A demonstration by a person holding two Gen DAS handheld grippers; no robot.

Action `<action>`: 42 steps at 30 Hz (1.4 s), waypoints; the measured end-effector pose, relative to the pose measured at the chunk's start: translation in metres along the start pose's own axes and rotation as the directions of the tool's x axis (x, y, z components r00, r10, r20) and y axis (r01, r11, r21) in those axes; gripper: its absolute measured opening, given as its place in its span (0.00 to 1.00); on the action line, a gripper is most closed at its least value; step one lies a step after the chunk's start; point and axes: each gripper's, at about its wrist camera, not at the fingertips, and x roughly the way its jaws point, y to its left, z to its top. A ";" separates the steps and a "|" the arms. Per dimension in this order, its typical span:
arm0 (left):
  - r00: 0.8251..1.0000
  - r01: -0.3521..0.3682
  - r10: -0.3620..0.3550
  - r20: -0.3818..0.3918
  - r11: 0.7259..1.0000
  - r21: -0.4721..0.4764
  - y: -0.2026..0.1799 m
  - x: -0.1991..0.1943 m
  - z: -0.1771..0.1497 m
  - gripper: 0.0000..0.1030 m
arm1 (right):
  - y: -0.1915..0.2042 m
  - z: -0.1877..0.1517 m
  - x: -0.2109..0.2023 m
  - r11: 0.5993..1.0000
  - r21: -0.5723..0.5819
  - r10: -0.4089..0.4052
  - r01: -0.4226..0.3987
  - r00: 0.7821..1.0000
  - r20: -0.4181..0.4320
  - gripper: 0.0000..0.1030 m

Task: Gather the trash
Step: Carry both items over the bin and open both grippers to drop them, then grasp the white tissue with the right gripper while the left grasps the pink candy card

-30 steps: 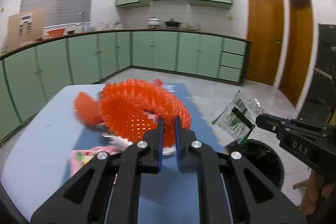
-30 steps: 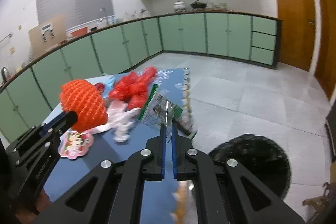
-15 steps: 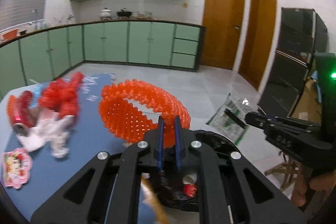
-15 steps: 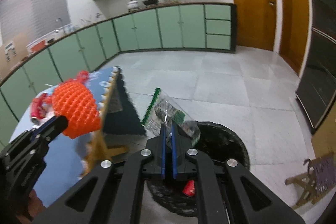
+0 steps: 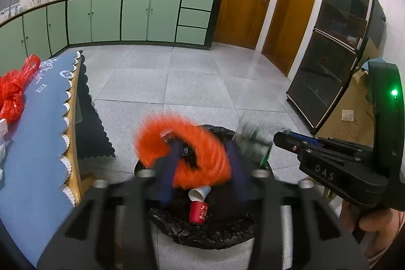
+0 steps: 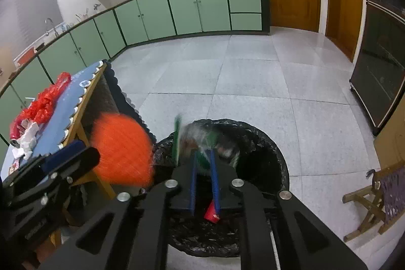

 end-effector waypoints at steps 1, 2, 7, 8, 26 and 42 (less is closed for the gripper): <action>1.000 0.003 -0.003 -0.005 1.000 -0.002 0.000 0.001 0.000 0.44 | -0.001 0.001 0.001 1.000 0.001 -0.004 0.004 1.000 0.000 0.19; 1.000 0.008 -0.008 -0.010 1.000 -0.008 0.002 0.000 0.000 0.44 | -0.002 0.001 0.000 1.000 0.005 -0.006 0.006 1.000 0.003 0.20; 1.000 0.016 -0.017 -0.006 0.997 -0.073 0.010 -0.016 0.004 0.44 | -0.003 0.003 -0.011 1.000 0.030 -0.008 0.008 1.000 0.022 0.29; 1.000 0.017 -0.017 0.005 0.996 -0.084 0.013 -0.025 0.005 0.44 | -0.002 0.003 -0.013 0.999 0.034 -0.005 0.004 1.000 0.026 0.31; 0.849 -0.504 0.527 0.020 0.822 -0.264 0.175 -0.234 -0.040 0.63 | 0.210 0.005 -0.044 0.951 -0.179 0.264 -0.252 0.964 0.045 0.78; 0.795 -0.598 0.590 -0.143 0.722 -0.348 0.275 -0.249 -0.085 0.66 | 0.343 -0.017 0.015 0.896 -0.313 0.289 -0.315 0.949 -0.128 0.71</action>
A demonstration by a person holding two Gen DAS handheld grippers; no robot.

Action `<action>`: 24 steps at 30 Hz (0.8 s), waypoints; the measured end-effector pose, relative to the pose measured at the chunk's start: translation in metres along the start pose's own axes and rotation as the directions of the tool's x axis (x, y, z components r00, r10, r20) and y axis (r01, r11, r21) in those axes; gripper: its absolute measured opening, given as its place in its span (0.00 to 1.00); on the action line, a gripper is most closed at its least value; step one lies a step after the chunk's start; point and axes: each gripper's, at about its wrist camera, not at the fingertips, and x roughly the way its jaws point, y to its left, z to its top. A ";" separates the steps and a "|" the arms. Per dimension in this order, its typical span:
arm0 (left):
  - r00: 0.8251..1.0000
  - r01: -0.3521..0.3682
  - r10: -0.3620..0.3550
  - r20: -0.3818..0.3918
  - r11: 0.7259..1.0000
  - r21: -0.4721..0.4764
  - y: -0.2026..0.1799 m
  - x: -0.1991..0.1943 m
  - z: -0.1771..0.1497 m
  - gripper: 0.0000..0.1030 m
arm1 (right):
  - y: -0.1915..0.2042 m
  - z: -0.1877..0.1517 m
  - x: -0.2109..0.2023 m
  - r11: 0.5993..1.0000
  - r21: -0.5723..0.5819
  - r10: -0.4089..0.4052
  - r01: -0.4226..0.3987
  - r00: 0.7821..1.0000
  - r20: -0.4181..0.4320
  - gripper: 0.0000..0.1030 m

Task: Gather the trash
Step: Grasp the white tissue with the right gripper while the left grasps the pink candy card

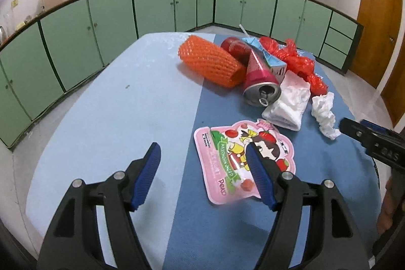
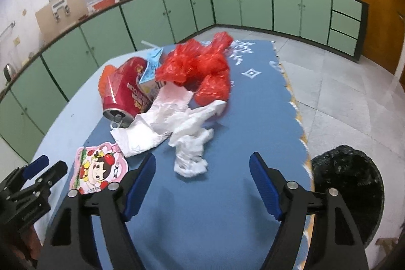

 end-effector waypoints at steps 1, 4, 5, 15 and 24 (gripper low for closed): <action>1.000 0.007 -0.007 -0.004 1.000 -0.007 0.001 0.001 0.000 0.66 | 0.003 0.001 0.004 1.000 -0.006 -0.002 0.002 1.000 -0.005 0.70; 1.000 0.024 -0.024 -0.015 1.000 -0.016 0.005 0.007 -0.002 0.66 | 0.007 0.005 0.016 1.000 -0.012 -0.007 0.007 1.000 -0.029 0.66; 0.999 0.031 -0.031 -0.018 0.999 -0.016 0.005 0.009 -0.003 0.66 | 0.007 0.006 0.021 1.000 -0.011 -0.014 0.013 0.999 -0.036 0.66; 0.993 0.092 -0.094 -0.067 0.995 -0.031 -0.003 0.024 -0.011 0.69 | 0.005 0.001 0.037 1.000 -0.024 -0.003 0.001 0.997 -0.075 0.20; 0.986 0.140 -0.144 -0.079 0.989 -0.049 -0.027 0.030 -0.015 0.30 | -0.007 -0.006 0.026 1.000 -0.011 0.012 -0.013 0.998 -0.059 0.13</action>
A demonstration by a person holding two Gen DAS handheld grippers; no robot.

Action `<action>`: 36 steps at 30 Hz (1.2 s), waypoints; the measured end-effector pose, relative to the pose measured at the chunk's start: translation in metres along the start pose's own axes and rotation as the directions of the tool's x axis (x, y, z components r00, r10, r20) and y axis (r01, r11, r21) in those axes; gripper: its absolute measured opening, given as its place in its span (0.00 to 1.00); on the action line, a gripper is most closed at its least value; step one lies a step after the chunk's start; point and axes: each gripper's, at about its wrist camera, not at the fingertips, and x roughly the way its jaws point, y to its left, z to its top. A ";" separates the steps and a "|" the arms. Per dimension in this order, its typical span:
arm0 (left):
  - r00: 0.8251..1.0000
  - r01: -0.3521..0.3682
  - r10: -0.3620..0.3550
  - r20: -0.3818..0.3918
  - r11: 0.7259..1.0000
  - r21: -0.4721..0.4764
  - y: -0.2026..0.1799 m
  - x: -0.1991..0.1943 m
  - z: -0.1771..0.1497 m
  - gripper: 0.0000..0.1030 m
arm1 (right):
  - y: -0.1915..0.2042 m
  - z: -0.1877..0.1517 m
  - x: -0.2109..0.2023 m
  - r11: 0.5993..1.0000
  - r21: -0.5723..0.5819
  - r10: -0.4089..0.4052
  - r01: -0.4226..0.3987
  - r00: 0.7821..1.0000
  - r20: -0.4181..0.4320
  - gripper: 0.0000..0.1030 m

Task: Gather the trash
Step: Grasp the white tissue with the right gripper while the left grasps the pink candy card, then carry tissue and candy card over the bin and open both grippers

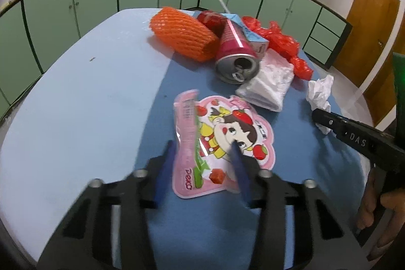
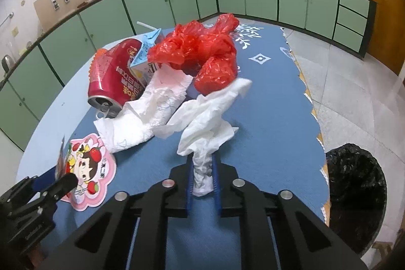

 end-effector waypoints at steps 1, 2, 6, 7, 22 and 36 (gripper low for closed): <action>1.000 0.005 -0.005 0.005 1.000 0.001 -0.003 0.000 0.000 0.24 | -0.001 0.000 -0.001 1.000 0.002 0.001 -0.001 1.000 0.001 0.13; 1.000 0.013 -0.013 0.006 1.000 0.002 -0.004 0.000 0.000 0.17 | -0.001 -0.001 -0.002 1.000 0.003 0.003 -0.003 1.000 0.003 0.13; 0.999 0.032 -0.032 0.032 0.999 0.010 -0.011 -0.005 -0.001 0.09 | -0.002 -0.003 -0.008 1.000 -0.001 0.007 -0.007 1.000 0.018 0.13; 0.999 0.035 -0.036 0.039 0.999 0.013 -0.012 -0.007 -0.001 0.08 | -0.002 -0.002 -0.010 1.000 -0.002 0.007 -0.007 1.000 0.021 0.12; 0.977 0.061 -0.076 0.200 0.995 0.079 -0.035 -0.058 0.002 0.04 | -0.032 -0.014 -0.072 0.999 0.036 -0.016 0.012 0.993 0.120 0.10; 0.944 0.250 -0.292 0.151 0.936 0.248 -0.166 -0.038 0.009 0.04 | -0.146 -0.049 -0.145 0.965 0.197 -0.207 0.174 0.965 0.161 0.10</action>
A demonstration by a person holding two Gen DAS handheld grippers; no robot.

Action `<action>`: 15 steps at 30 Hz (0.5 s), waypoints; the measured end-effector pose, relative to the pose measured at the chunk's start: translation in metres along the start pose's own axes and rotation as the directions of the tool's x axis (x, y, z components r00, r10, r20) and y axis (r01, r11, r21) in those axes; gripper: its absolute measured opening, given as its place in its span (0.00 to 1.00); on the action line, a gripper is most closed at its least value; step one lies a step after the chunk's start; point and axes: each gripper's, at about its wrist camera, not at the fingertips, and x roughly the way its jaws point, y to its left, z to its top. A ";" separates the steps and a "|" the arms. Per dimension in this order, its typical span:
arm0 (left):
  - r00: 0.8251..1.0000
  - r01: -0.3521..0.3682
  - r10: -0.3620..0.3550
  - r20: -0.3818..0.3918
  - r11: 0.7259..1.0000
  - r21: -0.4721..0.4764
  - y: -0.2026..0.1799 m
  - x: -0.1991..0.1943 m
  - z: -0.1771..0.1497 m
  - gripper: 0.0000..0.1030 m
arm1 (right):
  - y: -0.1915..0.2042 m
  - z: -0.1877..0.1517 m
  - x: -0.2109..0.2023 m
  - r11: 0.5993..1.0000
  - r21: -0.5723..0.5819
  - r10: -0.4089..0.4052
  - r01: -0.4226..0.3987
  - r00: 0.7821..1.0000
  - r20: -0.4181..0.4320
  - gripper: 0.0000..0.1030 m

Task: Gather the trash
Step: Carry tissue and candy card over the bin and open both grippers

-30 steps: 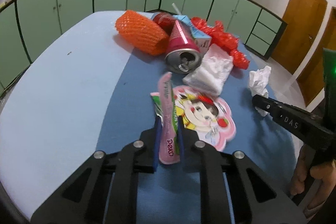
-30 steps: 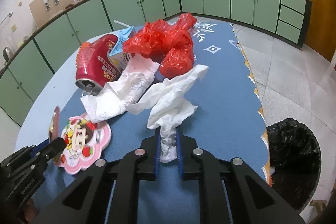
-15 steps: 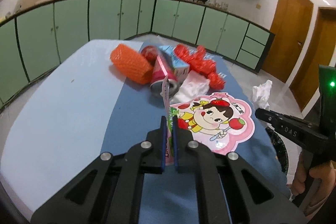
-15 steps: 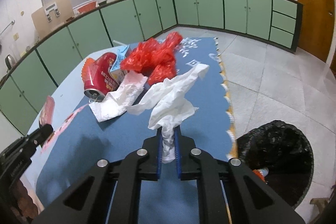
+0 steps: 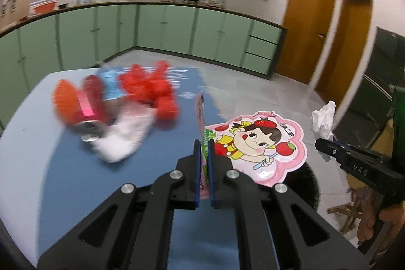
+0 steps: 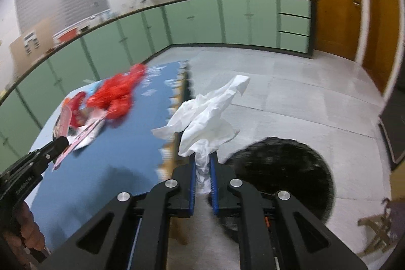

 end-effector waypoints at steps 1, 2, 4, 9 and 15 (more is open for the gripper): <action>1.000 0.021 -0.021 -0.007 1.000 0.009 -0.012 0.007 0.002 0.04 | -0.016 -0.002 -0.003 1.000 0.019 -0.024 0.024 1.000 0.000 0.10; 0.999 0.034 -0.034 -0.011 0.999 0.019 -0.023 0.012 0.002 0.04 | -0.025 -0.003 -0.005 0.999 0.030 -0.036 0.036 0.999 -0.002 0.10; 0.998 0.066 -0.065 -0.020 0.997 0.043 -0.050 0.025 0.004 0.04 | -0.050 -0.007 -0.007 0.996 0.056 -0.069 0.070 0.998 -0.007 0.10; 0.994 0.106 -0.102 -0.041 0.991 0.085 -0.097 0.053 0.005 0.04 | -0.094 -0.016 -0.004 0.988 0.099 -0.115 0.117 0.993 -0.021 0.10; 0.997 0.073 -0.069 -0.043 0.990 0.117 -0.134 0.081 0.000 0.04 | -0.121 -0.025 0.000 0.984 0.114 -0.133 0.134 0.991 -0.009 0.10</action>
